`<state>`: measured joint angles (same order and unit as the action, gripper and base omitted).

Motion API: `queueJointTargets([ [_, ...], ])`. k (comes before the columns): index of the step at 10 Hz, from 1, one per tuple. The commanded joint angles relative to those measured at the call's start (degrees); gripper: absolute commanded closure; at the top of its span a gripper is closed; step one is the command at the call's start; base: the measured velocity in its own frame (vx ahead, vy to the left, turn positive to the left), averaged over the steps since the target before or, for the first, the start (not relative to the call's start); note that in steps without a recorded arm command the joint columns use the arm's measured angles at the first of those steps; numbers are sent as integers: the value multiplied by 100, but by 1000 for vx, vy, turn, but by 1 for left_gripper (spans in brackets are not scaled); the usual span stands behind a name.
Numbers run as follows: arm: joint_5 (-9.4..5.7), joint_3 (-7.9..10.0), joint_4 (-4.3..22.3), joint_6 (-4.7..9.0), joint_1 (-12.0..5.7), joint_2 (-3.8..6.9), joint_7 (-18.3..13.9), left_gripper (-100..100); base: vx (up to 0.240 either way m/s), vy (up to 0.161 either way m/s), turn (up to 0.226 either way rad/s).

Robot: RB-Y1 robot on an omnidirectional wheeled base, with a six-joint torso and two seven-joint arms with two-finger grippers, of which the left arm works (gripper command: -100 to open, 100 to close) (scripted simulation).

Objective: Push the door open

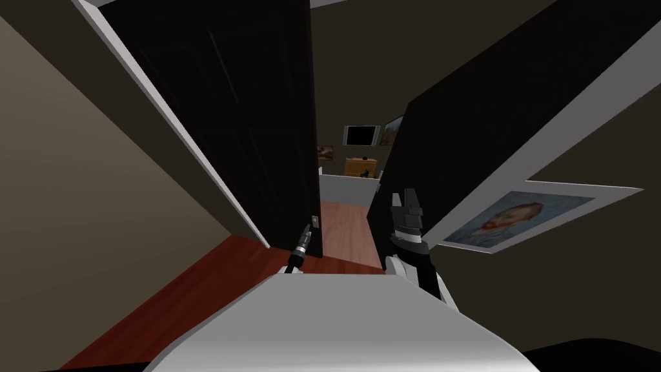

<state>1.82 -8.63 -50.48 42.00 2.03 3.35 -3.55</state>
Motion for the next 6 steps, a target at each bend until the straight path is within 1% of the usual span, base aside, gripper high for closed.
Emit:
queueJointTargets([
  [1,-10,25,42,3,-31,-12,14,-100,202,-37,-20],
  [3,-21,54,92,9,-66,-52,28,-100,175,-25,-25],
  [4,-27,70,120,13,-85,-88,36,-100,179,-2,-29],
  [5,-23,60,101,8,-74,-71,32,-100,82,1,-4],
  [6,-23,60,101,8,-74,-71,32,100,-17,-1,10],
])
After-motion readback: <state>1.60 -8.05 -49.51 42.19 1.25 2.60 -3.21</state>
